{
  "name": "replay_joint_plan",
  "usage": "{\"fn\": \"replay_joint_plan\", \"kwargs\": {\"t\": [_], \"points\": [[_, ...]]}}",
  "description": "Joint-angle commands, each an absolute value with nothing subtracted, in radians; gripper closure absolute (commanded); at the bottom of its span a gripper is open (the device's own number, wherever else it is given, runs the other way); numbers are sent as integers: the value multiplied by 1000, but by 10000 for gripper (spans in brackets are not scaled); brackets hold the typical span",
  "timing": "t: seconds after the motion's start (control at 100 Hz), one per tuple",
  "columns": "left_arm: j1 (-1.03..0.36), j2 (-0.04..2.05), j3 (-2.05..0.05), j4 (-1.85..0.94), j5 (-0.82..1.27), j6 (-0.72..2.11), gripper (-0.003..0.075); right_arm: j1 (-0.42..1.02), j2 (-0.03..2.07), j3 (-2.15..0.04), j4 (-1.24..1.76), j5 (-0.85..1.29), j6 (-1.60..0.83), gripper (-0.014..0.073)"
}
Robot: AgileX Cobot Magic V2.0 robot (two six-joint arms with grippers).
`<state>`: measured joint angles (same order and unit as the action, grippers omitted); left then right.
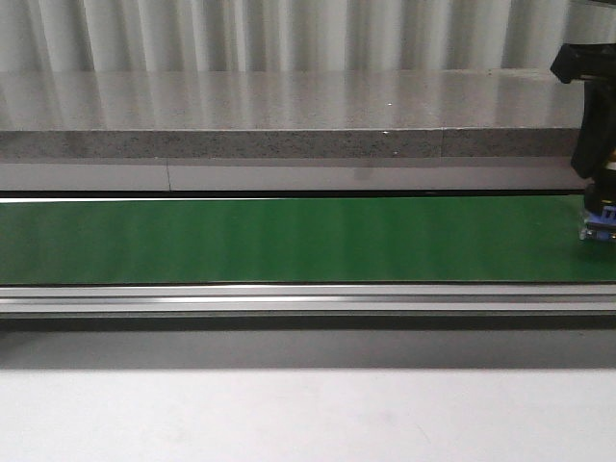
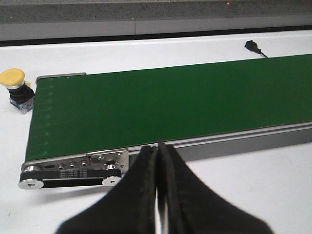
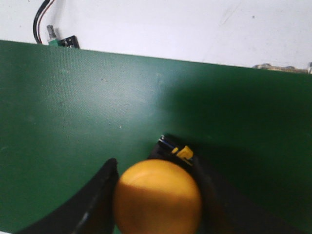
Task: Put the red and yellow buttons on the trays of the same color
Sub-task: 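Lower the right gripper onto the arriving yellow button and grasp it, then carry the yellow button into the yellow tray and open the right gripper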
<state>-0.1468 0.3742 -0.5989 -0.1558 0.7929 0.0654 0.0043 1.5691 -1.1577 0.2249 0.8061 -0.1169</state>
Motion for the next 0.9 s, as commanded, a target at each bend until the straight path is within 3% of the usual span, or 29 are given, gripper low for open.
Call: {"fn": "replay_joint_plan", "kwargs": {"t": [0.0,0.09,0.49,0.89], "points": [[-154,380,-622,-169,722,68,740,4,1530,-1179,240,759,-127,464],[-154,380,-622,-169,722,68,740,3,1512,-1179,240,752,-116,515],[-154,380,-622,-169,722,68,740,-25,1361,-1176,72,766,80,516],[-154,380,-622,-169,722,68,740,-343,1329,-1175,38,785,129,516]]}}
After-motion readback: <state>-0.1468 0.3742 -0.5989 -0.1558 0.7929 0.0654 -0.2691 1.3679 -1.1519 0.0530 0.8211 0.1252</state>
